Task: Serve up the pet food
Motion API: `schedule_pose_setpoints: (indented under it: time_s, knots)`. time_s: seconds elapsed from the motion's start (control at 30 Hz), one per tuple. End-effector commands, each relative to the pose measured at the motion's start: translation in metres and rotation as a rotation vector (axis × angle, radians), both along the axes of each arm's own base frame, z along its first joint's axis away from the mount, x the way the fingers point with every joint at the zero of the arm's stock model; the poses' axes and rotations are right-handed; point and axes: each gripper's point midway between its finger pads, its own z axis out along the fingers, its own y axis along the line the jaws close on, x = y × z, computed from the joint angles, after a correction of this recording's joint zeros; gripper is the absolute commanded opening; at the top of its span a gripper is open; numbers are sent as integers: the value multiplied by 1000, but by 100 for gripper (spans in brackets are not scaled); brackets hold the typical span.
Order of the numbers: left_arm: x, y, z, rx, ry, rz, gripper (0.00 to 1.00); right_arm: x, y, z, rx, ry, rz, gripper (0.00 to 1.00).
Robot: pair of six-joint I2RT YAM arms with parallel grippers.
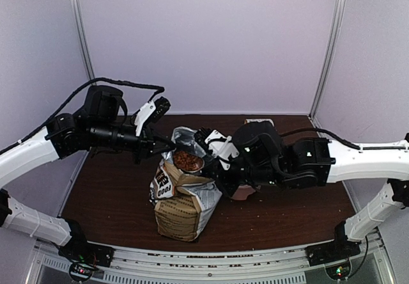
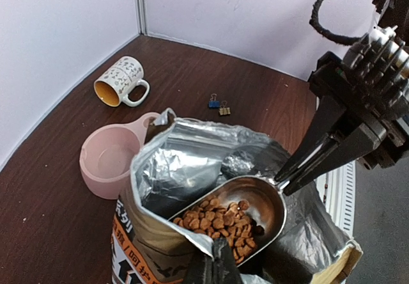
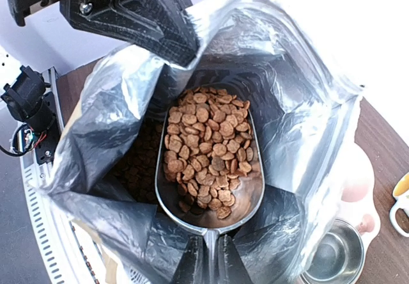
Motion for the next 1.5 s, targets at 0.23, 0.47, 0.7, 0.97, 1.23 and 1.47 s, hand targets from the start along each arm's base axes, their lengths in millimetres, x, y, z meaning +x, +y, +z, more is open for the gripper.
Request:
schedule_pose_setpoints:
  time_s: [0.23, 0.47, 0.7, 0.97, 1.23, 1.47]
  knots:
    - [6, 14, 31, -29, -158, 33, 0, -12, -5, 47, 61, -84, 102, 0]
    - [5, 16, 33, -29, -175, 29, 0, -5, -15, 60, 69, -98, 42, 0]
    - [4, 16, 31, -26, -175, 26, 0, 1, -25, 63, 91, -95, -19, 0]
    - [10, 17, 32, -25, -175, 63, 0, -4, -29, 66, 187, -102, -8, 0]
    - [15, 20, 33, -29, -176, 93, 0, -8, -27, 59, 232, -124, 22, 0]
    - [26, 30, 37, -28, -193, 163, 0, -10, -37, 66, 259, -139, 19, 0]
